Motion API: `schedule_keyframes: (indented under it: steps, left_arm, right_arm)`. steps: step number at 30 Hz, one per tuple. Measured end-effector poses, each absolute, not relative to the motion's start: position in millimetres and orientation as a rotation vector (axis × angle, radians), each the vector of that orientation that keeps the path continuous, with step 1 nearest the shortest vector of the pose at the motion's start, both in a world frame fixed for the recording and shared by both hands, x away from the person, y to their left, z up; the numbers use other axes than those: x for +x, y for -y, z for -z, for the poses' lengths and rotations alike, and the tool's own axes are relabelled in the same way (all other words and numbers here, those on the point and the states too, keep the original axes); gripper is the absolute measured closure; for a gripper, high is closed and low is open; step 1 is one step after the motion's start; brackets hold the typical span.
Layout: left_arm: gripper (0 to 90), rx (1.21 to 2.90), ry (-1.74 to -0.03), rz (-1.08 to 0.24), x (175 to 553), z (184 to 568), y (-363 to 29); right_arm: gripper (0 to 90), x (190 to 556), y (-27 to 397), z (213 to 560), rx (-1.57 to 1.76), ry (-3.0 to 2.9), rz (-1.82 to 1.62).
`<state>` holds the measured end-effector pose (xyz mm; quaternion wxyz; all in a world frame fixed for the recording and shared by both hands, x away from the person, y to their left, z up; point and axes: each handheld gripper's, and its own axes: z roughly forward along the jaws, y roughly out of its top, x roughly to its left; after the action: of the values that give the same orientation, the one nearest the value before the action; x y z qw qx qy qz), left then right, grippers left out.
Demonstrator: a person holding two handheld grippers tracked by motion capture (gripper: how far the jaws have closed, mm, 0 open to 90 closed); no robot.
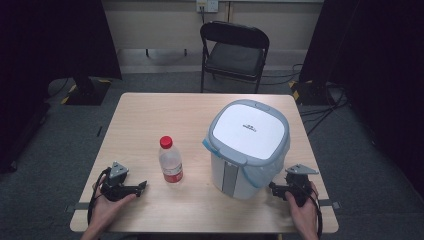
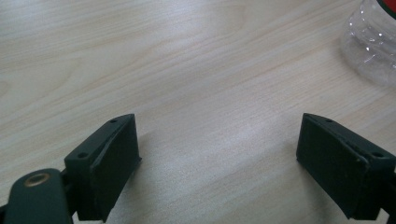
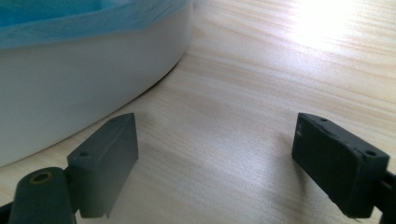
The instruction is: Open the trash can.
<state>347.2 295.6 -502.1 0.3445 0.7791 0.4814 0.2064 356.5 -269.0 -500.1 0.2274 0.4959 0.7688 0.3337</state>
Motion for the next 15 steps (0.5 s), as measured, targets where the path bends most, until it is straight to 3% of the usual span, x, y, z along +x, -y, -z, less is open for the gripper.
schedule_keyframes:
  steps: [10,15]
  left_arm:
    - [17.7,2.072,-1.178,-0.418,341,496,-280]
    - [18.8,2.095,-1.052,-0.383,335,488,-263]
  right_arm:
    - [13.2,356,269,500,1.368,-2.117,-0.92]
    - [13.1,356,269,500,1.374,-2.111,-0.917]
